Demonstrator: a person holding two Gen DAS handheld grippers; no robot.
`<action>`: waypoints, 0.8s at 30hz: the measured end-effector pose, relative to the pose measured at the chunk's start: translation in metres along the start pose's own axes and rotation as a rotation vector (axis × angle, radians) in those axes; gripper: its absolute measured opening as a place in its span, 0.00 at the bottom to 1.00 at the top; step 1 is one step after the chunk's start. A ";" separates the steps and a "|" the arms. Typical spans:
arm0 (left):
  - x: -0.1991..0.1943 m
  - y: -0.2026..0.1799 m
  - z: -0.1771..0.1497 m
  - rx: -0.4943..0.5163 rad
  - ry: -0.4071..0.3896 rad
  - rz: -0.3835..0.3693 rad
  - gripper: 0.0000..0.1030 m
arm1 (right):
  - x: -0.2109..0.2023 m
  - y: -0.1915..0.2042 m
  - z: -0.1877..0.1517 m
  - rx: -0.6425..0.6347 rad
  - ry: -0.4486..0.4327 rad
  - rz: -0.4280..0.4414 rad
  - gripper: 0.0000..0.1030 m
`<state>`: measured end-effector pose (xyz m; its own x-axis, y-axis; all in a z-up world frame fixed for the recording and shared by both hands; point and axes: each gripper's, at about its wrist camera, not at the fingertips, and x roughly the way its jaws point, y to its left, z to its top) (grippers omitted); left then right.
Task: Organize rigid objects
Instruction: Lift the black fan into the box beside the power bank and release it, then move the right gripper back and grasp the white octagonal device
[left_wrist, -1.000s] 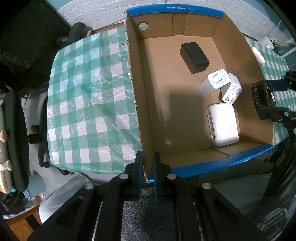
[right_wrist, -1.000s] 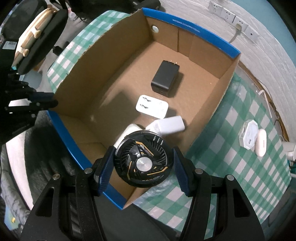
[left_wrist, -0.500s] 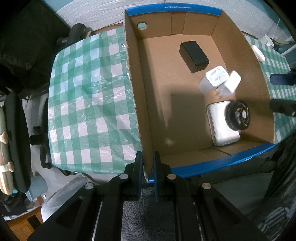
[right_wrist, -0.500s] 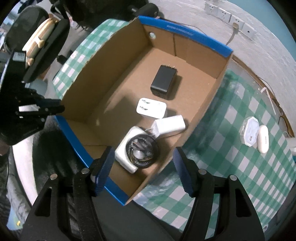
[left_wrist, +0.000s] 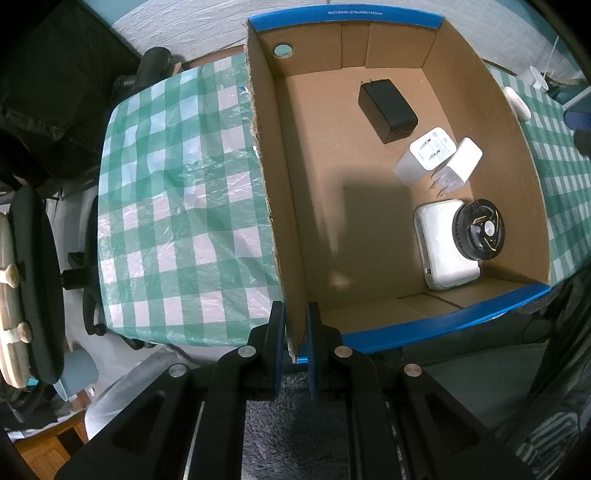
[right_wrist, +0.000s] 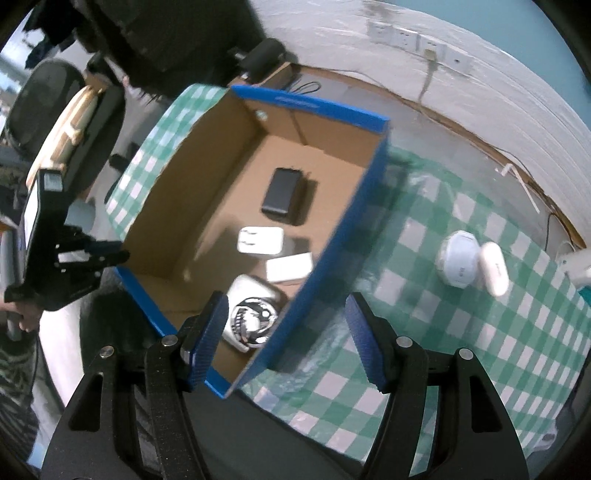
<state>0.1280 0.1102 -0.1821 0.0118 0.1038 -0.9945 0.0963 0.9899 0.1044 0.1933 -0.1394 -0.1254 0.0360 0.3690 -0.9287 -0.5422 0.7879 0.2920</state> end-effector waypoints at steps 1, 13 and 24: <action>0.000 0.000 -0.001 0.001 0.000 0.000 0.09 | -0.002 -0.007 0.000 0.013 -0.003 -0.007 0.65; -0.002 0.002 -0.002 -0.001 -0.001 -0.011 0.09 | 0.016 -0.115 0.001 0.213 0.006 -0.077 0.65; -0.002 0.004 -0.002 -0.001 0.003 -0.015 0.09 | 0.066 -0.181 0.000 0.343 0.014 -0.080 0.65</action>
<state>0.1266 0.1139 -0.1798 0.0072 0.0893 -0.9960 0.0953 0.9914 0.0895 0.2938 -0.2576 -0.2393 0.0538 0.2944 -0.9542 -0.2243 0.9347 0.2758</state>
